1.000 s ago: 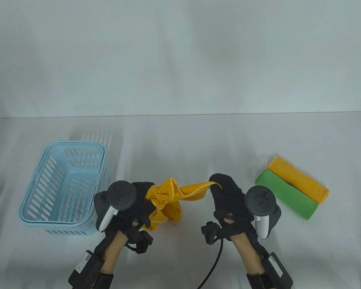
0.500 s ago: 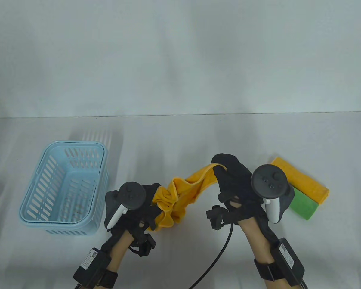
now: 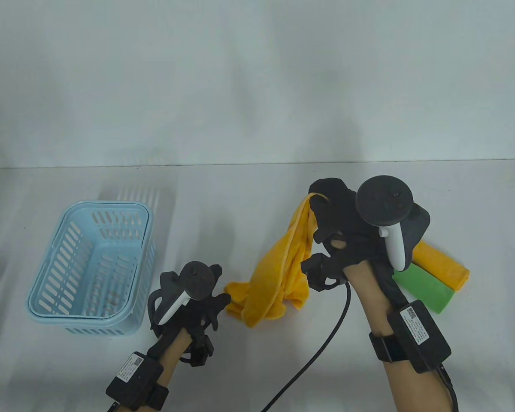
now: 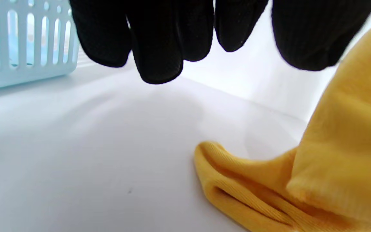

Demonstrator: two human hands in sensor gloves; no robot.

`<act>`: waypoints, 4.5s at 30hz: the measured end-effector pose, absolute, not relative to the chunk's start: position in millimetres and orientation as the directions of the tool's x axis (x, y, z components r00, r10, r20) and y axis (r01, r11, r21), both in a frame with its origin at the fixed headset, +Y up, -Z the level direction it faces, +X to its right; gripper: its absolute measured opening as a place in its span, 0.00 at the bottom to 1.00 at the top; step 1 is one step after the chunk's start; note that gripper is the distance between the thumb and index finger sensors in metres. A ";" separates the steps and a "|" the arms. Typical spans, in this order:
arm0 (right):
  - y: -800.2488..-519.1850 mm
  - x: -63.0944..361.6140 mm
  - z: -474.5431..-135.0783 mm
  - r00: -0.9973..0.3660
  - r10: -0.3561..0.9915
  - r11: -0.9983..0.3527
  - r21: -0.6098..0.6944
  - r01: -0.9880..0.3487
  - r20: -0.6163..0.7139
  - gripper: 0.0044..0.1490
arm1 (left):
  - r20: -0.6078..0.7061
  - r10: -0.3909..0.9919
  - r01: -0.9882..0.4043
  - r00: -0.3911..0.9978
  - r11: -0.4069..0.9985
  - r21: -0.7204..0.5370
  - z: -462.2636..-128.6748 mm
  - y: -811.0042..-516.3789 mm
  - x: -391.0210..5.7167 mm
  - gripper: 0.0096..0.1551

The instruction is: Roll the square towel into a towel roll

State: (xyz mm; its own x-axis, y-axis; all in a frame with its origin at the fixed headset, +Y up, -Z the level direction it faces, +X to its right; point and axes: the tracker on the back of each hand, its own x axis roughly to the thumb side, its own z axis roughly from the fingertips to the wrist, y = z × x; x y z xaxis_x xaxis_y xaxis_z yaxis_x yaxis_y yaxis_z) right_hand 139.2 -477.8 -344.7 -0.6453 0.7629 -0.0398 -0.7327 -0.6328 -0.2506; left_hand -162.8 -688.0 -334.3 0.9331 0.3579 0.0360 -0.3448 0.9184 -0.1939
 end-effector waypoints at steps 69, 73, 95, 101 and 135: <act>-417.7 61.8 -328.2 -0.604 0.796 -0.589 -0.283 -0.757 -0.043 0.25 | 0.098 0.432 -0.397 0.897 0.882 -0.255 -322.9 -706.6 -104.1 0.35; -417.8 81.5 -331.8 -0.635 0.768 -0.623 -0.325 -0.712 -0.079 0.25 | 0.088 0.398 -0.371 0.913 0.901 -0.226 -322.9 -702.2 -116.1 0.32; -521.7 220.3 -360.4 -0.635 0.721 -0.682 -0.122 -0.722 -0.277 0.23 | -0.088 0.532 -0.523 0.842 0.845 0.110 -329.8 -617.5 -207.1 0.22; -547.1 233.8 -362.5 -0.633 0.716 -0.654 0.036 -0.756 -0.294 0.24 | -0.104 0.481 -0.471 0.870 0.875 0.112 -342.2 -580.0 -216.0 0.22; -472.3 243.5 -299.6 -0.403 0.900 -0.368 -0.204 -0.907 0.165 0.25 | 0.113 0.624 -0.633 0.773 0.748 0.200 -306.7 -446.6 -268.1 0.22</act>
State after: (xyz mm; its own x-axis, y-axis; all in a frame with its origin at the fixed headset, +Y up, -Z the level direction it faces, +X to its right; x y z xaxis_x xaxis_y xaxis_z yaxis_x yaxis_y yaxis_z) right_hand 243.5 -472.3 -299.6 -0.4026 0.9004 0.1648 -0.9071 -0.3683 -0.2035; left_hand -268.1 -446.6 -306.7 0.7735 0.6237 0.1130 -0.6326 0.7483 0.1996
